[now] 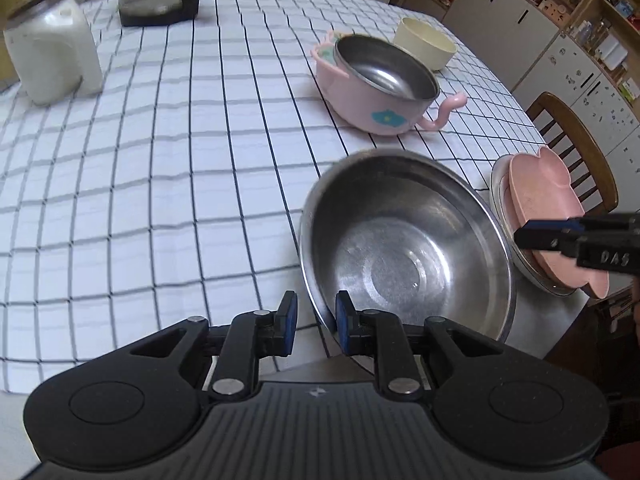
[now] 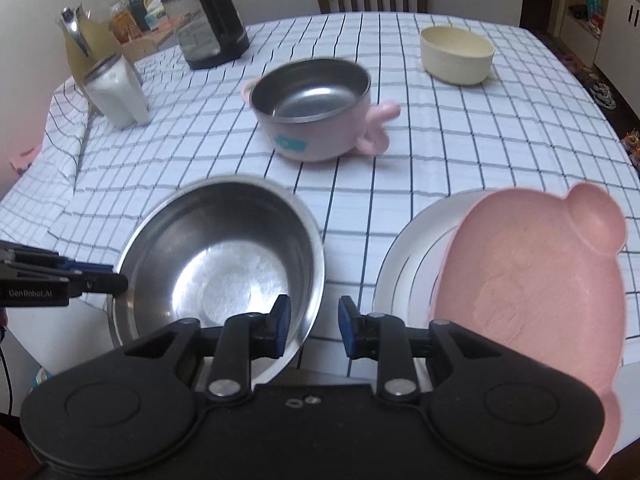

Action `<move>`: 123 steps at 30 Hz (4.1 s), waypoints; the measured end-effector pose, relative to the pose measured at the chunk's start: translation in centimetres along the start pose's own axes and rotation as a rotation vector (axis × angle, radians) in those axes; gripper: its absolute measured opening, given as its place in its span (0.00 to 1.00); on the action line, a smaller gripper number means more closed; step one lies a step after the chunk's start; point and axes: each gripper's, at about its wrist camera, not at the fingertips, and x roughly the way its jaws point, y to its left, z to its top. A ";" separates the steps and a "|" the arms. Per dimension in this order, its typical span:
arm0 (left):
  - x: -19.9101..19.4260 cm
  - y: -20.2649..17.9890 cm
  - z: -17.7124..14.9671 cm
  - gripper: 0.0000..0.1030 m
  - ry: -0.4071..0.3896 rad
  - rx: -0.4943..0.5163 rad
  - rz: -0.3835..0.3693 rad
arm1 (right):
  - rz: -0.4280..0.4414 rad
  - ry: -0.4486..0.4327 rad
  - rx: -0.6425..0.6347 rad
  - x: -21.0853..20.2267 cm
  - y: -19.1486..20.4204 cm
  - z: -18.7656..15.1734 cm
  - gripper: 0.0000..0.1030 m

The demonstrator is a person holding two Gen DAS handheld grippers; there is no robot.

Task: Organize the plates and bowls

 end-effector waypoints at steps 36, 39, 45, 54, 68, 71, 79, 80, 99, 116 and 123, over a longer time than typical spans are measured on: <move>0.3 -3.9 14.3 0.75 -0.280 0.075 0.032 | -0.074 -0.220 -0.117 -1.3 -0.1 12.9 0.94; 2.4 -3.7 15.0 0.75 -0.239 0.051 0.056 | -0.089 -0.204 -0.130 0.2 -0.5 13.8 0.97; 6.2 -3.2 15.6 0.75 -0.159 0.003 0.072 | -0.096 -0.139 -0.118 3.5 -1.9 15.4 0.97; 9.4 -3.1 16.8 0.74 -0.098 -0.031 0.096 | -0.084 -0.051 -0.078 8.0 -3.8 17.1 0.92; 11.0 -2.9 17.5 0.32 -0.037 -0.075 0.061 | -0.052 0.004 -0.062 10.1 -4.4 18.0 0.55; 10.9 -3.2 17.5 0.31 -0.034 -0.063 0.065 | -0.049 0.009 -0.072 10.1 -4.3 18.0 0.46; 10.9 -3.6 17.4 0.27 -0.033 -0.042 0.076 | -0.059 0.014 -0.110 9.9 -3.5 17.3 0.25; 10.9 -3.6 17.4 0.27 -0.034 -0.043 0.078 | -0.059 0.015 -0.113 9.8 -3.4 17.2 0.21; 8.6 -6.4 16.5 0.20 -0.067 0.081 0.125 | -0.078 -0.106 -0.188 5.2 0.0 16.5 0.04; 10.4 -2.0 17.9 0.21 0.009 -0.130 0.058 | -0.040 -0.019 -0.091 7.8 -4.2 16.7 0.51; 10.6 -2.6 17.1 0.22 0.026 -0.152 0.036 | -0.038 0.020 -0.106 9.2 -4.0 17.6 0.52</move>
